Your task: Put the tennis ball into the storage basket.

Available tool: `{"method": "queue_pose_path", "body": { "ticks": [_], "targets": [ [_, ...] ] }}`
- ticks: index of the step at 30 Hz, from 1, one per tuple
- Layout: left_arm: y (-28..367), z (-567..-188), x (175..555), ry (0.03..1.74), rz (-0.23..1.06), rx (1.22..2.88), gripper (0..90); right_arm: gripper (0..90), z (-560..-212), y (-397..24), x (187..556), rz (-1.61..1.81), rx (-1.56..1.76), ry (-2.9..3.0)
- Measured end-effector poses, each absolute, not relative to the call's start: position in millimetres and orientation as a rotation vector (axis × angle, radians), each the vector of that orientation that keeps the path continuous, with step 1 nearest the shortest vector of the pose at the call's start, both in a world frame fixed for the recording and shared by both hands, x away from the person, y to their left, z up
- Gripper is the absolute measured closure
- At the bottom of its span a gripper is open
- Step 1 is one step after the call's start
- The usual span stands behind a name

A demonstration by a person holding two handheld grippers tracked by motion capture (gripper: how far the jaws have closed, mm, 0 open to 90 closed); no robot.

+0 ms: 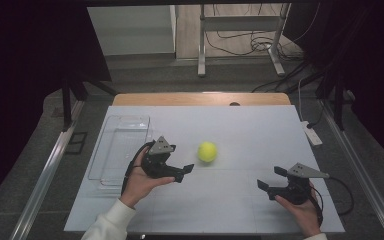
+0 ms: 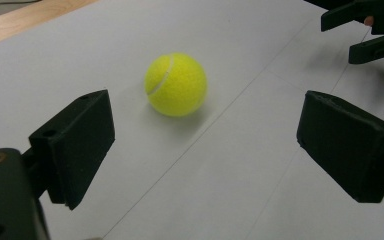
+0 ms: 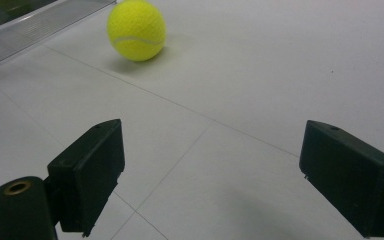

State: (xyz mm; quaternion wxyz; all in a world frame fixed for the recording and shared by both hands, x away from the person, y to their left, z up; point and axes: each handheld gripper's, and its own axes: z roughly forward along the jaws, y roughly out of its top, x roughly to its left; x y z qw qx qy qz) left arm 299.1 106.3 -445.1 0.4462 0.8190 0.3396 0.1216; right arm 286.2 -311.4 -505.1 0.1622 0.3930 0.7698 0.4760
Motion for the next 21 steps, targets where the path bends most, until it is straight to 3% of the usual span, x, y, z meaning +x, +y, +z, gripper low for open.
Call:
{"method": "queue_pose_path", "body": {
  "ticks": [21],
  "targets": [
    [90, -440, 316, 0.824, 0.276, 2.054, 9.1, 11.2, -506, -311, 286, 1.350, 1.121, 2.203]
  ]
}}
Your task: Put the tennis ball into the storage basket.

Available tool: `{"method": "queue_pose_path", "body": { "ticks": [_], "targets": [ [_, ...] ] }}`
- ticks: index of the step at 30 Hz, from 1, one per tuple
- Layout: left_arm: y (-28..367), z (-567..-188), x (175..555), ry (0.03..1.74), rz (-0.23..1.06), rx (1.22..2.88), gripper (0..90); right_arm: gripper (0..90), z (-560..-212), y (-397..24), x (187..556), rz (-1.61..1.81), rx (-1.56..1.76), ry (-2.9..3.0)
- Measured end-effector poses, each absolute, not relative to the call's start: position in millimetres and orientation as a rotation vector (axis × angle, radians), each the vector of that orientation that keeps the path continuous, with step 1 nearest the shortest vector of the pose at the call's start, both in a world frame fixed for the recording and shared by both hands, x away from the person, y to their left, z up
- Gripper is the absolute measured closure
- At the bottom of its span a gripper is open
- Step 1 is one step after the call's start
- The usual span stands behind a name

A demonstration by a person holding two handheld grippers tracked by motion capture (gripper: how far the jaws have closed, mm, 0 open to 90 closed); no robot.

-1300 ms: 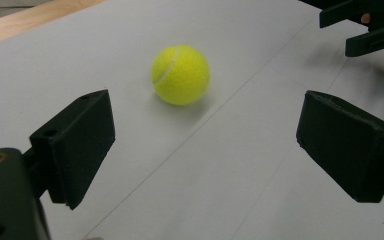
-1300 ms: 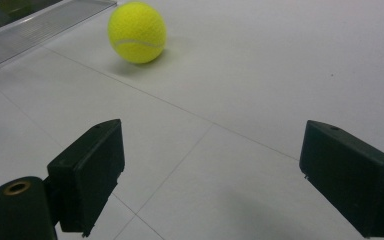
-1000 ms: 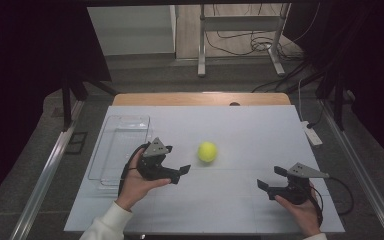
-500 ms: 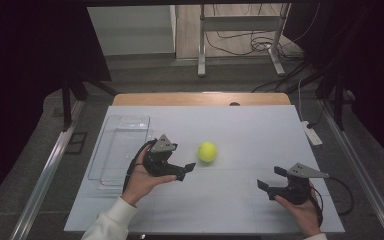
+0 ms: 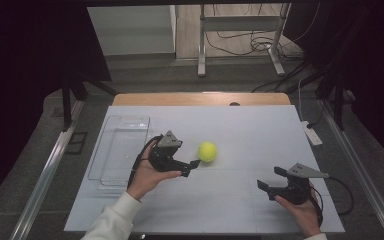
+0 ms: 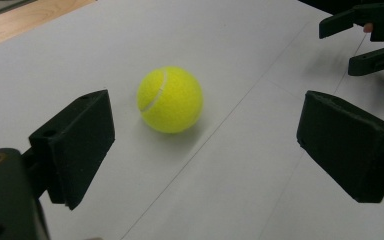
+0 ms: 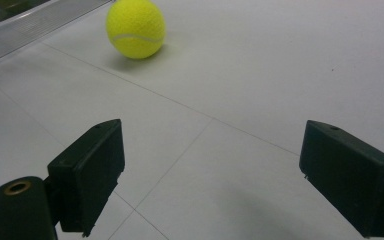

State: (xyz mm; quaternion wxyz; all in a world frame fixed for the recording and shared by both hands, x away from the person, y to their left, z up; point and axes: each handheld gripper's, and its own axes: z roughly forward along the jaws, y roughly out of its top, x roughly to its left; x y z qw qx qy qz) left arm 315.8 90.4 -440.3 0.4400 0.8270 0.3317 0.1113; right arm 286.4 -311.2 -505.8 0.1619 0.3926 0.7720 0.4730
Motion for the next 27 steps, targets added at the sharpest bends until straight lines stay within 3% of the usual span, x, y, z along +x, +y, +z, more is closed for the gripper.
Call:
{"method": "queue_pose_path", "body": {
  "ticks": [27],
  "targets": [
    [72, -440, 341, 0.837, 0.239, 2.124, 8.7, 11.2, -507, -312, 287, 1.347, 1.130, 2.200]
  ]
}}
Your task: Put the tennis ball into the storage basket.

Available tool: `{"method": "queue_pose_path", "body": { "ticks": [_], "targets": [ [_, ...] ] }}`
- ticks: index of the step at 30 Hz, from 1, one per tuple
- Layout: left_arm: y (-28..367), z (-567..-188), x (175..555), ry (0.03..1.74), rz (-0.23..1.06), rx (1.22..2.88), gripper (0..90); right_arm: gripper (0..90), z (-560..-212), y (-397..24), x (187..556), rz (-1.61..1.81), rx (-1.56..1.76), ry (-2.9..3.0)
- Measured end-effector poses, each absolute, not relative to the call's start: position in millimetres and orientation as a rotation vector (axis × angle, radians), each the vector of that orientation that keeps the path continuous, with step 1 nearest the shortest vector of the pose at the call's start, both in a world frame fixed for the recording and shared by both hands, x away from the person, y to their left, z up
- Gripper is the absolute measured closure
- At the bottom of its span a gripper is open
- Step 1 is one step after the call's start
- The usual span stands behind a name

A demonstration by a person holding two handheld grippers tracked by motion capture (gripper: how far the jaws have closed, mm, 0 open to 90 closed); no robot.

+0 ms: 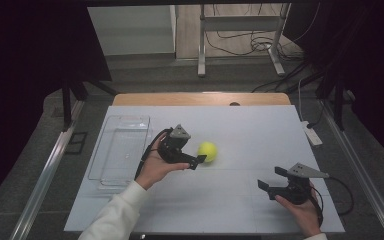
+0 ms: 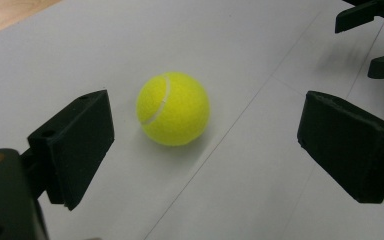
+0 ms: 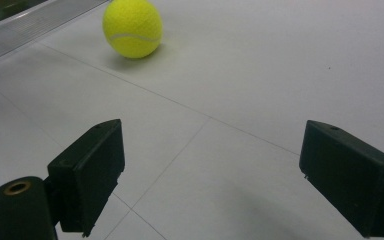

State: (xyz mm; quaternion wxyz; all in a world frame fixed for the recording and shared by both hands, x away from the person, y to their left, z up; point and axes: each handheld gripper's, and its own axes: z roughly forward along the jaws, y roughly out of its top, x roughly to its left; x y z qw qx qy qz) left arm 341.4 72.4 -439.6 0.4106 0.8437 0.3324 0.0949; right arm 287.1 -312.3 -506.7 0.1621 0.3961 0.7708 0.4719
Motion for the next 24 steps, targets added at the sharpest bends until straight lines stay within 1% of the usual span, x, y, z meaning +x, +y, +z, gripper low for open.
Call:
{"method": "queue_pose_path", "body": {
  "ticks": [24],
  "targets": [
    [58, -437, 359, 0.841, 0.235, 2.173, 8.0, 11.2, -507, -313, 287, 1.343, 1.126, 2.200]
  ]
}}
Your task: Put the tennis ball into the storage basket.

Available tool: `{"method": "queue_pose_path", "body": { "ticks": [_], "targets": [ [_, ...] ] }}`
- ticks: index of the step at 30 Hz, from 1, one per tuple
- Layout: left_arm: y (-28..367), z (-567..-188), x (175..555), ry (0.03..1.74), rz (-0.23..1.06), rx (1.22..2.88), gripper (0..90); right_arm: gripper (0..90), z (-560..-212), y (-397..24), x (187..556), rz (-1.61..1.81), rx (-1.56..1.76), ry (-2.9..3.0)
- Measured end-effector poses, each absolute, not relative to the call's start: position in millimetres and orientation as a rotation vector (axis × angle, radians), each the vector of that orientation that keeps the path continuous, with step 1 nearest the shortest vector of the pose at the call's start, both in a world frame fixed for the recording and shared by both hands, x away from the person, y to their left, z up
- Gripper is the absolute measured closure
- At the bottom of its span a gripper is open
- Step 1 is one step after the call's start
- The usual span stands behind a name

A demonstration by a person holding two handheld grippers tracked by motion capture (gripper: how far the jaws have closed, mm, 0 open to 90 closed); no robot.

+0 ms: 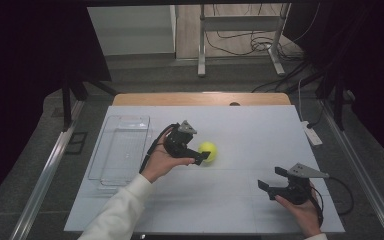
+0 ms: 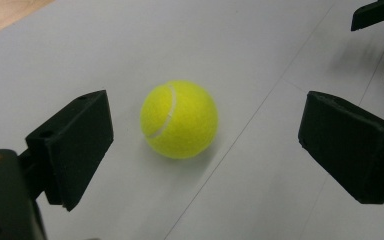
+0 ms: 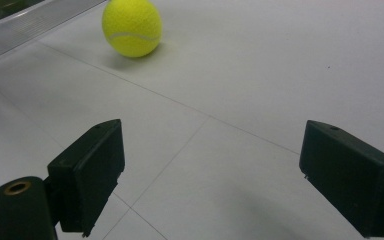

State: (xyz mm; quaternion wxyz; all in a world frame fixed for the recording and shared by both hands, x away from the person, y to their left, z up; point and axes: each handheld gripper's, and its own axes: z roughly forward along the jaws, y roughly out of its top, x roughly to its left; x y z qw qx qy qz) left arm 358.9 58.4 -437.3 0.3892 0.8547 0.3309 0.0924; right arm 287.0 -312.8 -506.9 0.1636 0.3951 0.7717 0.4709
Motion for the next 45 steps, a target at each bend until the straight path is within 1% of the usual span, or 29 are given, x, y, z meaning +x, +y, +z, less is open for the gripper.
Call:
{"method": "queue_pose_path", "body": {
  "ticks": [20, 45],
  "targets": [
    [49, -441, 374, 0.874, 0.212, 2.212, 5.4, 11.1, -507, -313, 287, 1.337, 1.128, 2.205],
    [35, -445, 393, 0.887, 0.207, 2.258, 5.3, 11.1, -508, -313, 288, 1.332, 1.126, 2.211]
  ]
}}
